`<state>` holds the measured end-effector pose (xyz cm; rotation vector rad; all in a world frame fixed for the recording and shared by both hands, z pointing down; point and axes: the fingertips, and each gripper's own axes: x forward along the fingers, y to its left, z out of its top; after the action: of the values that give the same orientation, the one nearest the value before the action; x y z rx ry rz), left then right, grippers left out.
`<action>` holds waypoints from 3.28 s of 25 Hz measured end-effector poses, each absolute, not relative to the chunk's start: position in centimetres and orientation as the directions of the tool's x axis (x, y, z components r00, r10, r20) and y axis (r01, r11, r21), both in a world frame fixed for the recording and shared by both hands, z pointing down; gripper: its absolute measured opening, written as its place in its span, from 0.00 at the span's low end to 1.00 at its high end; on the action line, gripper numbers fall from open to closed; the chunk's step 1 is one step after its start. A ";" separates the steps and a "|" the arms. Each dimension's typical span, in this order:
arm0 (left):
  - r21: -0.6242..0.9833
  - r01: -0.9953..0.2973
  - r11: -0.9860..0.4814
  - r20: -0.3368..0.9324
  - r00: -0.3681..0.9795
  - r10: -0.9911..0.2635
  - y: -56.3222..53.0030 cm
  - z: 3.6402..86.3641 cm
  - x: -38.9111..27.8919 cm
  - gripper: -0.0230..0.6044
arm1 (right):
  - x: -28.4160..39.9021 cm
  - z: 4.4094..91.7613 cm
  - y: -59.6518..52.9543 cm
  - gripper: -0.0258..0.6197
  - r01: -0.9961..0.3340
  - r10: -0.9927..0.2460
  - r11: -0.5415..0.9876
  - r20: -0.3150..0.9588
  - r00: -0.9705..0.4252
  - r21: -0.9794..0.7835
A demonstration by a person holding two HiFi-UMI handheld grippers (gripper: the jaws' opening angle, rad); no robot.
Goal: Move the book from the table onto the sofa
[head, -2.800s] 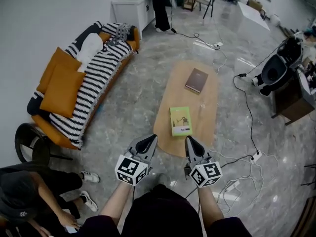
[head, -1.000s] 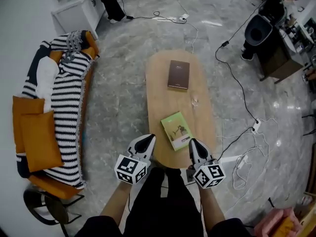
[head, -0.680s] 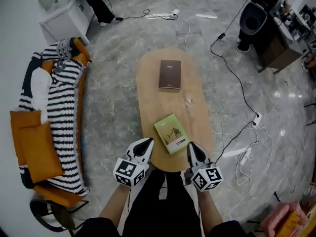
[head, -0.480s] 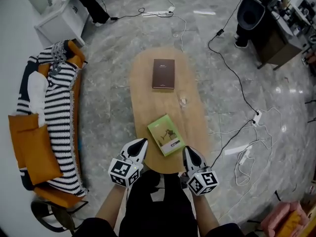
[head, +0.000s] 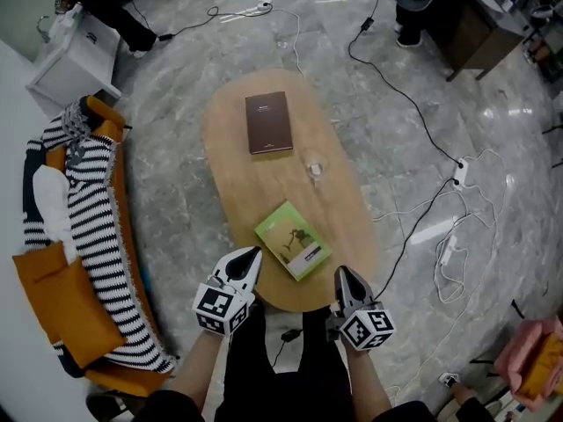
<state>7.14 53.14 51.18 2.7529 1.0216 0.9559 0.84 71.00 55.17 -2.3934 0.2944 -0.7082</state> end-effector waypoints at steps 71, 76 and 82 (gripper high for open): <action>0.760 -0.169 -0.627 0.614 0.500 0.610 51.5 84.8 3.1 0.25 | 7.8 83.2 65.4 0.16 -0.444 -0.800 -0.593 0.554 0.230 -0.672; 0.760 -0.163 -0.629 0.616 0.490 0.617 51.2 83.3 3.0 0.24 | 7.4 81.9 65.3 0.16 -0.408 -0.801 -0.597 0.545 0.248 -0.691; 0.754 -0.109 -0.648 0.608 0.490 0.625 50.5 79.4 3.4 0.23 | 6.4 78.6 65.0 0.16 -0.365 -0.797 -0.603 0.537 0.276 -0.709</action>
<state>3.37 50.54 79.38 1.9676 0.4257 1.2142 6.39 65.00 78.59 -2.1007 1.0450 -1.2820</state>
